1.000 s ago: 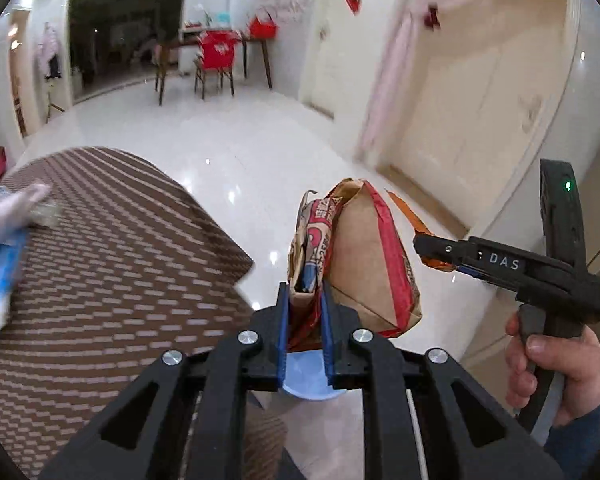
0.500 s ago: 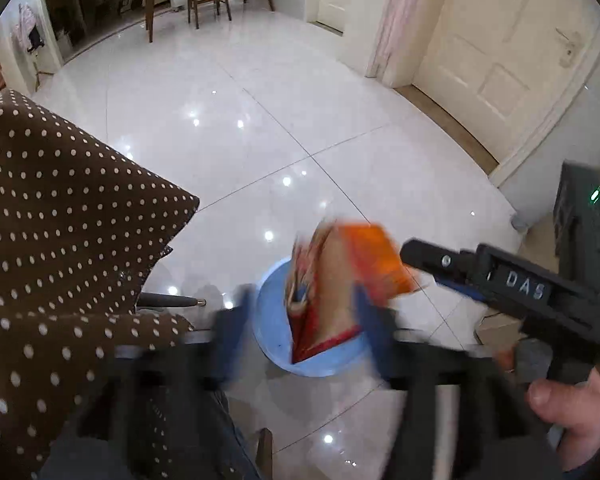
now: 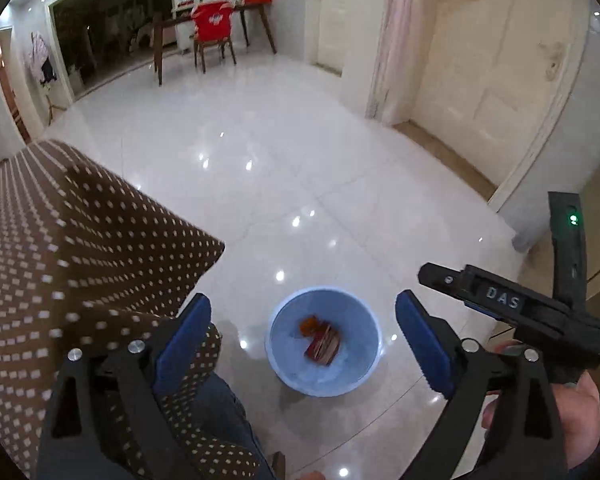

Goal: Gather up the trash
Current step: 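Carry both items over the blue bucket and open both tools to drop them, then move both tools back over the trash pile on the table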

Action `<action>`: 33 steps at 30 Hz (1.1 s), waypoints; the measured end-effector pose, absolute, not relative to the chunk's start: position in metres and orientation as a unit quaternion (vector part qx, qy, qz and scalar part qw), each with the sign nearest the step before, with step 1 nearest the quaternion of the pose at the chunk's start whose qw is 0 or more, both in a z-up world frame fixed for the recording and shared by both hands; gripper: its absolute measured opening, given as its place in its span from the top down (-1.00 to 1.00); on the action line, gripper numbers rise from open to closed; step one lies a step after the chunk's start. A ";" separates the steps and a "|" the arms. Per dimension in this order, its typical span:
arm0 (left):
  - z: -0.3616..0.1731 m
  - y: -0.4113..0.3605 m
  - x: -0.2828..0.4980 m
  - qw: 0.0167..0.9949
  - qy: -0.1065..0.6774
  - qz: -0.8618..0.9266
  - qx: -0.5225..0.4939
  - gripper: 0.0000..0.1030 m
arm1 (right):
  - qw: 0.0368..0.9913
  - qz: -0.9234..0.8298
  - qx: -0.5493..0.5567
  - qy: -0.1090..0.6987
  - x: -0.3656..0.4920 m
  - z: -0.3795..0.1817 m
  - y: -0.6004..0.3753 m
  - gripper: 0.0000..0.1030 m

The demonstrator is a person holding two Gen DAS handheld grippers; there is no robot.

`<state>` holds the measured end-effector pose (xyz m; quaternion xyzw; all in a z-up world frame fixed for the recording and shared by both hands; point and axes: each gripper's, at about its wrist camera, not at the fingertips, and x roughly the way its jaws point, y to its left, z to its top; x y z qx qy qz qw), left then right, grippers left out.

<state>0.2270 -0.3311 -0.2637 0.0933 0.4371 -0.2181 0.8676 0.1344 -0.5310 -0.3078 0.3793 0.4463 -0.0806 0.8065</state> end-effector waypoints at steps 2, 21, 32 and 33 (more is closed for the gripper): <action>-0.250 -0.327 0.219 0.874 0.422 -0.223 0.090 -0.80 | 0.817 -0.083 0.370 0.434 0.134 -0.291 -0.525 -0.88; -0.126 -0.201 0.177 0.939 0.288 -0.185 0.021 -0.86 | 0.914 -0.015 0.262 0.310 0.133 -0.109 -0.410 -0.88; -0.098 -0.108 0.158 0.963 0.248 -0.105 0.002 -0.86 | 0.933 0.064 0.186 0.302 0.155 -0.069 -0.306 -0.88; -0.097 -0.100 0.158 0.964 0.246 -0.098 0.000 -0.86 | 0.933 0.071 0.180 0.302 0.158 -0.068 -0.295 -0.88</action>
